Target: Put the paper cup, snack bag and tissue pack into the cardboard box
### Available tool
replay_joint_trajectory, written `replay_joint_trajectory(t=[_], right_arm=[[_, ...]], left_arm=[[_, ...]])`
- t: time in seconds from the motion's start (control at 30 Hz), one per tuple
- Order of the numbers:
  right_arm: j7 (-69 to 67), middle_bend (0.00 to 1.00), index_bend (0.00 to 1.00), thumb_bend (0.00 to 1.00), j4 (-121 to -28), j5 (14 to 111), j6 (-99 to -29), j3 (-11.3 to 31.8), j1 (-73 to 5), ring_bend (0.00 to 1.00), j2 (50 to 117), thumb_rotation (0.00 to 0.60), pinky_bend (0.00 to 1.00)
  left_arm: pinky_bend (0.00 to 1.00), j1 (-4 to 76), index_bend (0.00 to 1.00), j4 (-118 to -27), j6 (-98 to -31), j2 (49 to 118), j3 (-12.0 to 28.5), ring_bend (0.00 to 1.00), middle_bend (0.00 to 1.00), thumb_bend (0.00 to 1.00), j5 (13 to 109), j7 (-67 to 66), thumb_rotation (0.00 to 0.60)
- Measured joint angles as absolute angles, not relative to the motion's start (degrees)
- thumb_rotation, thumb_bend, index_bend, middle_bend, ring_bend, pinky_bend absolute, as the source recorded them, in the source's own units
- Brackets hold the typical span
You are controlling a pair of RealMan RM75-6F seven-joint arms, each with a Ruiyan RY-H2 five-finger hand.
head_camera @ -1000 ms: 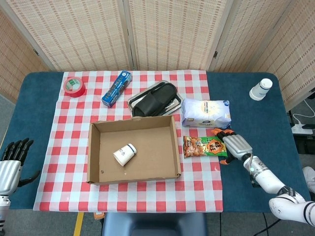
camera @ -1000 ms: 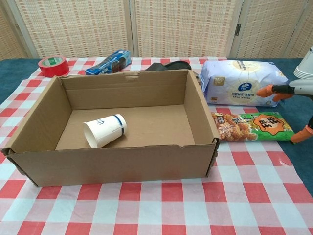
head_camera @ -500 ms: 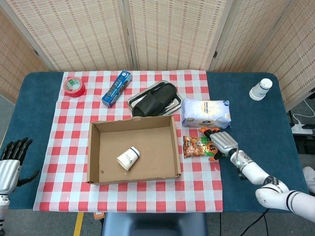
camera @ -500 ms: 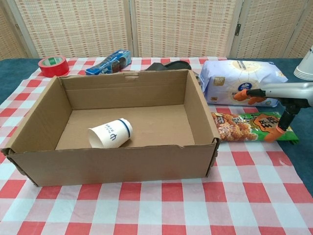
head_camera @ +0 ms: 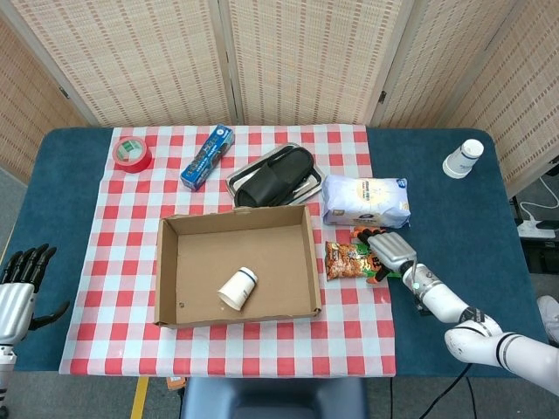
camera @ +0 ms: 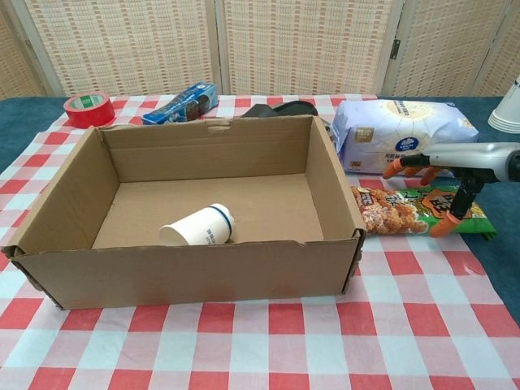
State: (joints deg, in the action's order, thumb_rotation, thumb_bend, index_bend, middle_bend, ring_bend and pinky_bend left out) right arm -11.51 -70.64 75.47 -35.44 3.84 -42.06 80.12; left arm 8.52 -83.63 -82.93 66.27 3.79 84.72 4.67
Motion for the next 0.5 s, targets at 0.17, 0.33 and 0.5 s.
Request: replay_joint_trajectory(t=[0.17, 0.33, 0.5], right_arm=[[-11.1, 0.11, 0.25, 0.0, -70.0, 75.0, -35.4, 3.8, -42.0, 0.08, 80.7, 0.6, 0.24], [-10.5, 0.15, 0.33, 0.0, -69.3, 74.9, -35.8, 3.7, -41.8, 0.13, 81.5, 0.6, 0.3], [-9.5, 0.23, 0.47, 0.01, -68.5, 74.2, -36.6, 3.8, -41.5, 0.23, 82.3, 0.6, 0.41]], left_arm=[[0.0, 8.5, 0.0, -83.7, -82.9, 66.3, 3.8, 0.0, 0.0, 0.22, 84.7, 4.7, 0.6], [0.0, 8.5, 0.0, -83.6, -82.9, 66.3, 3.8, 0.0, 0.0, 0.22, 84.7, 4.7, 0.6], [0.0, 8.5, 0.0, -83.6, -82.8, 66.3, 3.6, 0.0, 0.0, 0.22, 84.9, 4.7, 0.6]])
